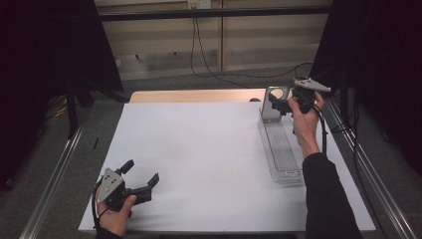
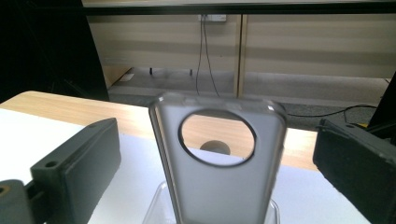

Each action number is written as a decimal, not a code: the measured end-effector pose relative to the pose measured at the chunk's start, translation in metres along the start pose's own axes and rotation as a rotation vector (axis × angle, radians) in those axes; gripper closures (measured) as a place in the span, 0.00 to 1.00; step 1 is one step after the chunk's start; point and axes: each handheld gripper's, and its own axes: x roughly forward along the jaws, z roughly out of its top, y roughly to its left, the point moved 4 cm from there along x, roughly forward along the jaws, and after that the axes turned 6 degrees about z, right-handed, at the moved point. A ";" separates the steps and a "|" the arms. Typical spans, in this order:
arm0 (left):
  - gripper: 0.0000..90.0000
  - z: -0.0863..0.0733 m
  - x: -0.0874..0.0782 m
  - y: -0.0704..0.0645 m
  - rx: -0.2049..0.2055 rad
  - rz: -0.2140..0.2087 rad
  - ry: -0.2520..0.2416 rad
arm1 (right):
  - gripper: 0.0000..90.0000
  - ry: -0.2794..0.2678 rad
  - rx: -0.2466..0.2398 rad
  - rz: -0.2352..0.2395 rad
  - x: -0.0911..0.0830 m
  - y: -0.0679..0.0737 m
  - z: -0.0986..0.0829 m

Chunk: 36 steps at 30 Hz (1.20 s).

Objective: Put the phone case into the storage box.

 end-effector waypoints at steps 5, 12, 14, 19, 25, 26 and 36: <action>0.03 0.001 -0.004 0.002 -0.007 0.020 -0.007 | 0.00 -0.003 -0.013 0.015 -0.007 -0.005 -0.010; 0.03 0.002 -0.004 0.001 -0.020 0.025 -0.008 | 0.01 -0.039 -0.023 0.044 -0.018 -0.001 -0.015; 0.03 0.002 -0.003 0.001 -0.025 0.021 -0.008 | 0.01 -0.054 -0.030 0.063 -0.021 -0.002 -0.016; 0.03 0.005 -0.001 -0.002 -0.026 -0.011 -0.017 | 0.00 -0.061 -0.029 0.070 -0.031 -0.001 -0.022; 0.04 0.006 0.000 -0.004 -0.035 -0.024 -0.022 | 0.00 -0.063 -0.026 0.075 -0.040 0.001 -0.029; 0.03 0.007 0.000 -0.004 -0.034 -0.021 -0.024 | 0.00 -0.065 -0.024 0.078 -0.041 0.001 -0.031; 0.04 0.005 -0.004 -0.004 -0.035 -0.019 -0.016 | 0.00 -0.089 -0.037 0.136 -0.059 0.017 -0.042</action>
